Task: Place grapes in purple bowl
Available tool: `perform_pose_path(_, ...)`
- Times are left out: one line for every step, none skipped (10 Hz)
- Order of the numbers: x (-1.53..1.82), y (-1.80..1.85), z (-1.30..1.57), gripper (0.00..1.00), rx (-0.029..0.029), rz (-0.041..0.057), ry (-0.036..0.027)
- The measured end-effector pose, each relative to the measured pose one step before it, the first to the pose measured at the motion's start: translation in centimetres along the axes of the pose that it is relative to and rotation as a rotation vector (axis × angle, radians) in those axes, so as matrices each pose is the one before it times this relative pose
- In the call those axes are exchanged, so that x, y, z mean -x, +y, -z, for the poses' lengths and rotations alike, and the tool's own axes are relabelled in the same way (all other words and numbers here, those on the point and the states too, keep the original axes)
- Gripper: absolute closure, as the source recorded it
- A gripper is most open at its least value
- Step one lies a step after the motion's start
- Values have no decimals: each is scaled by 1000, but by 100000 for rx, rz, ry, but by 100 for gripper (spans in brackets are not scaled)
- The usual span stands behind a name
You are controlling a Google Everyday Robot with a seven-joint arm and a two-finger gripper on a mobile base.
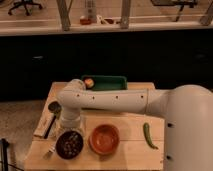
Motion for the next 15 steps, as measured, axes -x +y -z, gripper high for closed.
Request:
perform_pose_path(-1, -9, -7, 20, 42, 132, -79)
perform_pose_path(-34, -36, 39, 20, -103, 160, 11)
perform_pose_path(-48, 72, 22, 20, 111, 16, -129)
perform_pose_path(-16, -14, 27, 20, 153, 246, -98)
perform_pose_path(-40, -11, 13, 20, 120, 177, -65)
perform_pose_path(-8, 12, -26, 20, 44, 81, -105)
perform_pose_path(-56, 25, 7, 20, 65, 99, -30)
perform_pose_path(-73, 20, 9, 20, 32, 65, -66)
perform_pose_path(-61, 1, 2, 20, 161, 118, -99)
perform_pose_path(-74, -105, -1, 20, 184, 342, -110)
perform_pose_path(-32, -100, 16, 20, 145, 295, -42)
perform_pose_path(-57, -51, -6, 20, 123, 189, -10)
perform_pose_path(-78, 43, 34, 20, 207, 39, -18)
perform_pose_path(-42, 50, 22, 20, 134, 66, 7)
perform_pose_path(7, 51, -34, 20, 151, 236, 78)
